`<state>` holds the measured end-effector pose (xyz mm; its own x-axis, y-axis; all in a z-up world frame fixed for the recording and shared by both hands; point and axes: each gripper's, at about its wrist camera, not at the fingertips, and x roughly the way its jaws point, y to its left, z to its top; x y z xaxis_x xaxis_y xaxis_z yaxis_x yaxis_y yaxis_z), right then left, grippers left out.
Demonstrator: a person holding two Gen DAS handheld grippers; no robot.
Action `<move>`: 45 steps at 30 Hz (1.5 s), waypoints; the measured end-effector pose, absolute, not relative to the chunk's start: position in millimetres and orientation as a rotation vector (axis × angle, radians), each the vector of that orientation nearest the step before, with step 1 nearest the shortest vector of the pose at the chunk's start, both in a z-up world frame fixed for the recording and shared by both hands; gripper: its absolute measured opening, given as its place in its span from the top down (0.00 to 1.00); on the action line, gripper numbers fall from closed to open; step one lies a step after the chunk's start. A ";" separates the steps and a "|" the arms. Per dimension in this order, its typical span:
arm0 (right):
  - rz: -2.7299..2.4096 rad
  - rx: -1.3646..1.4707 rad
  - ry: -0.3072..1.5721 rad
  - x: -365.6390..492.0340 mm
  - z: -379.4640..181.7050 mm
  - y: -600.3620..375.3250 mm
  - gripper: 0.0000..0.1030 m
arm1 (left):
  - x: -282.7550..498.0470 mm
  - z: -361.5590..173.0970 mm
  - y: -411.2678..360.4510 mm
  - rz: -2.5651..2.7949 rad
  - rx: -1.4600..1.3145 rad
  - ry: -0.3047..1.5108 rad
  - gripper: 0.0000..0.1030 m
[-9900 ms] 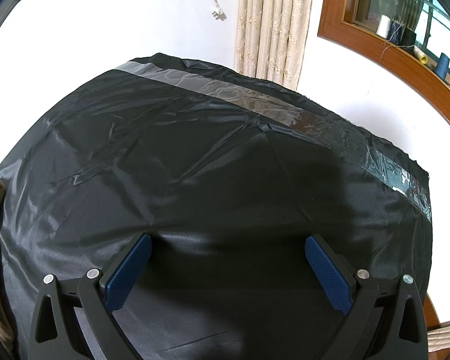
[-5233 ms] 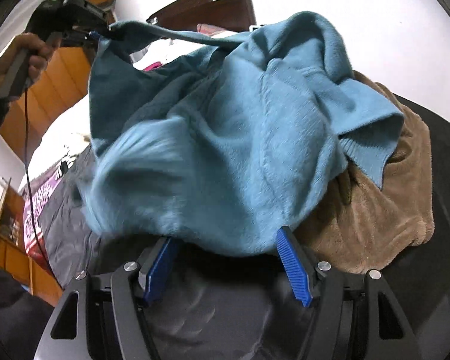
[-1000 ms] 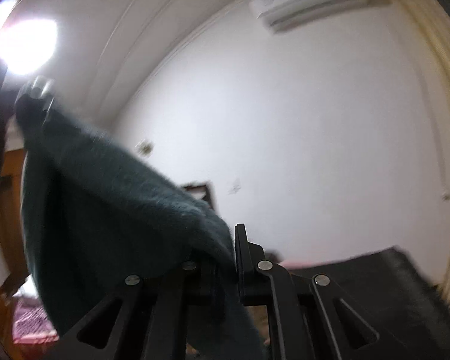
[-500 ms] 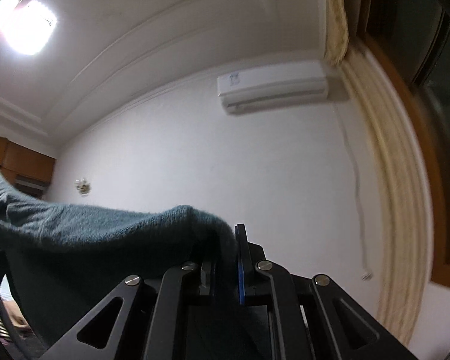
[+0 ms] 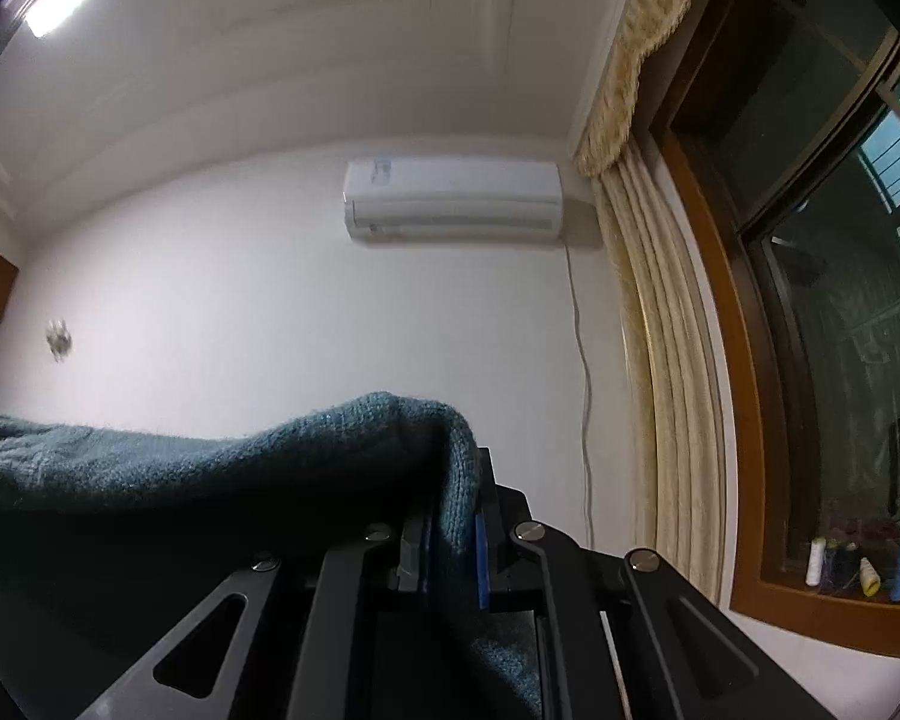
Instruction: Fold clothes
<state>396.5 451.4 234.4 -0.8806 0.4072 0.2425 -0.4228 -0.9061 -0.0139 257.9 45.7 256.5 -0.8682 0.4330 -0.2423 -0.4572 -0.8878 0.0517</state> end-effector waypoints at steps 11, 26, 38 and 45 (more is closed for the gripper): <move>2.616 -0.216 -0.179 214.5 145.2 504.4 0.90 | 56.5 142.9 114.9 2.578 -0.732 0.111 0.91; 2.465 -0.915 -0.216 -12.7 -41.6 549.2 0.90 | -146.7 -47.5 164.7 2.430 -1.296 0.193 0.91; 2.413 -1.351 -0.236 -61.7 -105.1 559.7 0.53 | -184.5 -87.5 130.3 2.247 -1.455 0.194 0.47; 2.467 -1.322 -0.122 -31.6 -96.5 549.7 0.18 | -187.1 -81.5 115.8 2.258 -1.444 0.206 0.33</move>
